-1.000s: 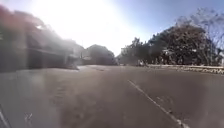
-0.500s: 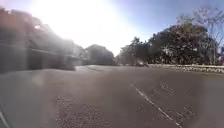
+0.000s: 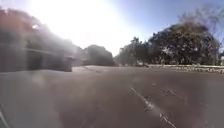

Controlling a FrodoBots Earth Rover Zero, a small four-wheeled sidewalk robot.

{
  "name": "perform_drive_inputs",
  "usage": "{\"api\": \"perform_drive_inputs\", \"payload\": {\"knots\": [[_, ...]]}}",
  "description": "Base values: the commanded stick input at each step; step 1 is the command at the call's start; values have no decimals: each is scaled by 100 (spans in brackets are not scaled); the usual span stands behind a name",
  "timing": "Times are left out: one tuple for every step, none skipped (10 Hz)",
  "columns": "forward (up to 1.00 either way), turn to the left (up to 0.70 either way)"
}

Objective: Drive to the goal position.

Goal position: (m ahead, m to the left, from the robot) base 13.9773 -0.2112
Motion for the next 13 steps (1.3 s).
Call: {"api": "perform_drive_inputs", "payload": {"knots": [[100,0],[100,0],[100,0],[100,0],[100,0],[100,0],[100,0],[100,0],[100,0],[100,0],[100,0],[100,0],[100,0]]}}
